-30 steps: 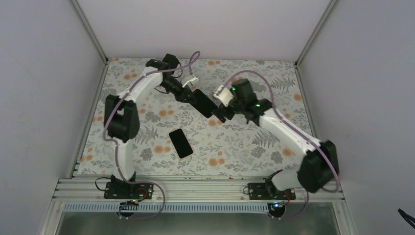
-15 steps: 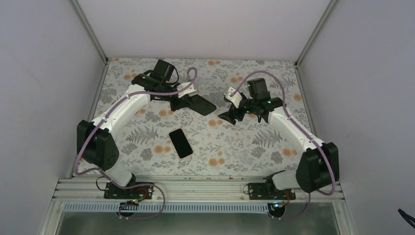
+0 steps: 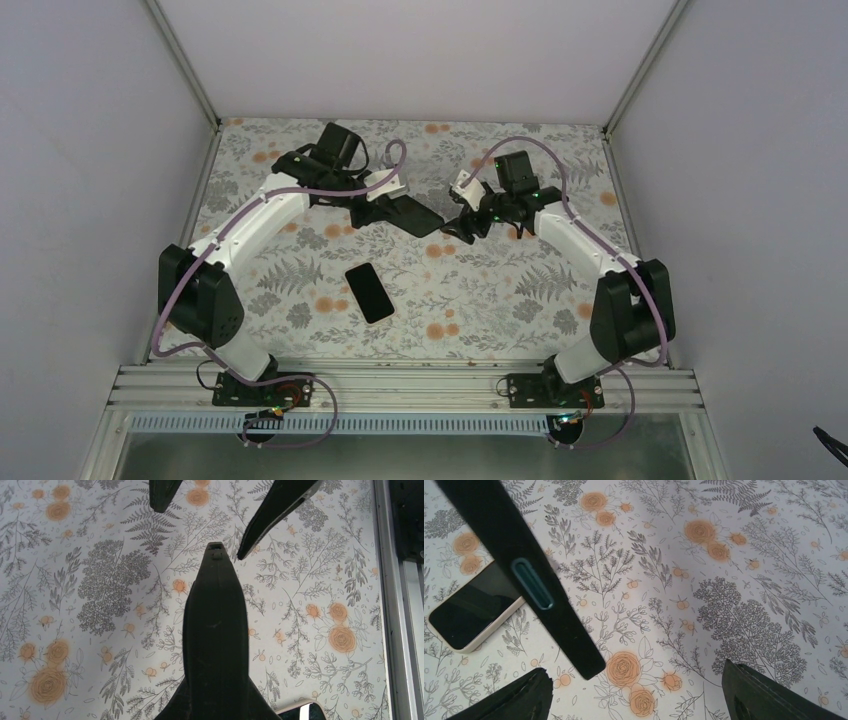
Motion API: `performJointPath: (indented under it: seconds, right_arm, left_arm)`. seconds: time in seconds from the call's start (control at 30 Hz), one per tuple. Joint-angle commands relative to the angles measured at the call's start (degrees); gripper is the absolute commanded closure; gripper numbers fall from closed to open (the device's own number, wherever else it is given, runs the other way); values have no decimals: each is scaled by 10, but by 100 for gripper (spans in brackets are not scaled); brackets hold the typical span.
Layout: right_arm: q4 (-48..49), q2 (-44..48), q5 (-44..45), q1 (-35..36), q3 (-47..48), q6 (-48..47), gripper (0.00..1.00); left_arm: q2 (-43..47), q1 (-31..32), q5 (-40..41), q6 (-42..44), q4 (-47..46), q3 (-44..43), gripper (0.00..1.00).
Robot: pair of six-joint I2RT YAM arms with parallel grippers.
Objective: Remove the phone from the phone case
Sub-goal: Remove the phone case from the phone.
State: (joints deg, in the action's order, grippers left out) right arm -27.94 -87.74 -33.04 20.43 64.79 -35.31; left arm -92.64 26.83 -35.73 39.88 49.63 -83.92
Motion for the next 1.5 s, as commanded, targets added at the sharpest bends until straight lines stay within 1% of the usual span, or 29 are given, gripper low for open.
performJointPath:
  seconds: [0.0,0.33,0.53,0.73,0.87,1.23,1.37,1.47]
  right_arm:
    - [33,-9,-2,-14,15,12,14]
    - [26,-70,0,-36,68,-7,15]
    - [17,-109,15,-48,108,-41,15]
    - [-13,-145,44,-56,162,-94,14]
    - [-27,-167,72,-60,203,-109,14]
    - [-12,-193,129,-78,236,-129,14]
    - [-59,-173,98,-79,233,-144,14]
    - [-96,-108,50,-77,178,-170,13]
  left_arm:
    - [9,7,-23,10,-6,-27,98]
    - [17,23,-22,16,4,-25,98]
    - [27,42,-14,23,16,-21,98]
    - [33,57,-13,30,28,-15,98]
    - [33,69,-5,36,38,-14,98]
    - [37,75,-1,40,46,-19,98]
    - [43,75,25,38,23,-4,98]
    - [45,75,45,35,12,3,98]
